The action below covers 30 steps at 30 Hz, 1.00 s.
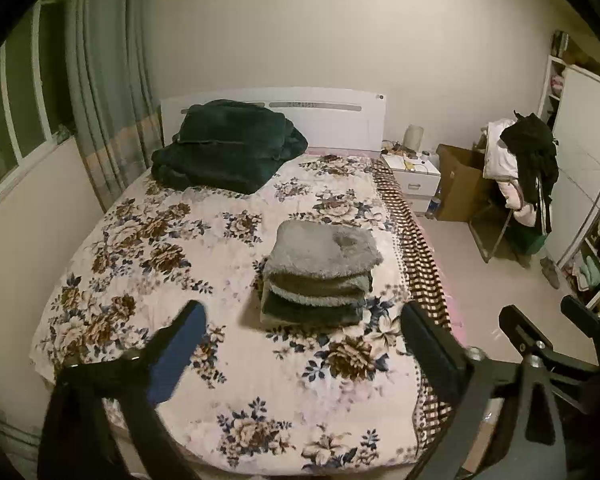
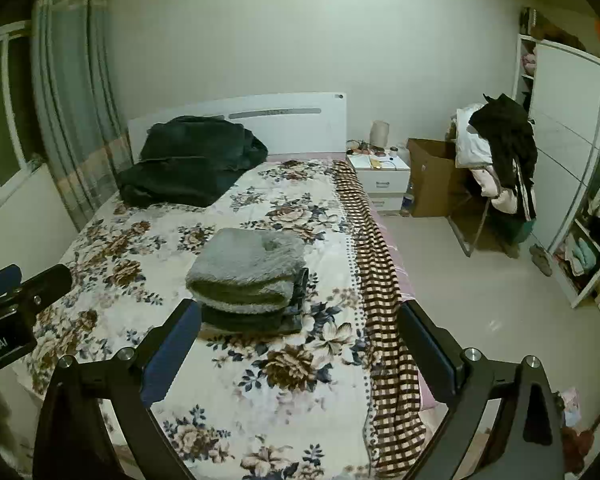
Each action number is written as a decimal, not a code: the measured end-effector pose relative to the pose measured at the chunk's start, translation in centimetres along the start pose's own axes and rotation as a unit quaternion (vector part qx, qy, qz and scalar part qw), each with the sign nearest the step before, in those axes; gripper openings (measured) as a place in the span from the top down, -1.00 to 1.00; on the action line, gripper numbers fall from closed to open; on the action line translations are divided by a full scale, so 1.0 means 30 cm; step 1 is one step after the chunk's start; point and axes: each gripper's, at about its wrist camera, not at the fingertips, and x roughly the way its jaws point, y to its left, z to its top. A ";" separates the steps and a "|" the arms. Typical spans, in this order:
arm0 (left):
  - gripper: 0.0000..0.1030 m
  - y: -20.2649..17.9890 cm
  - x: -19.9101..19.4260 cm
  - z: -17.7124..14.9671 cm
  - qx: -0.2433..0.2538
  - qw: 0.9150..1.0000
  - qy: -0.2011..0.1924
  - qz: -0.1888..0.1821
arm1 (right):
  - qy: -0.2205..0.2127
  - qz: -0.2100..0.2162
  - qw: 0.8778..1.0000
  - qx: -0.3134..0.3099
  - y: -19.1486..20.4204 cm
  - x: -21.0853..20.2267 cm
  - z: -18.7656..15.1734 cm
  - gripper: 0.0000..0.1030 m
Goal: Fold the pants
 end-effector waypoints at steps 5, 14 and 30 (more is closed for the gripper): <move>-0.97 -0.009 -0.052 -0.033 0.004 1.000 -0.015 0.019 | -0.004 0.001 1.000 -0.011 0.005 -0.068 -0.012 -0.95; -0.97 -0.002 -0.074 -0.043 0.006 1.000 -0.018 0.021 | 0.003 0.000 1.000 -0.023 0.044 -0.090 0.031 -0.95; -0.97 0.013 -0.077 -0.052 0.010 1.000 -0.008 0.018 | 0.018 -0.006 1.000 -0.019 0.079 -0.058 0.011 -1.00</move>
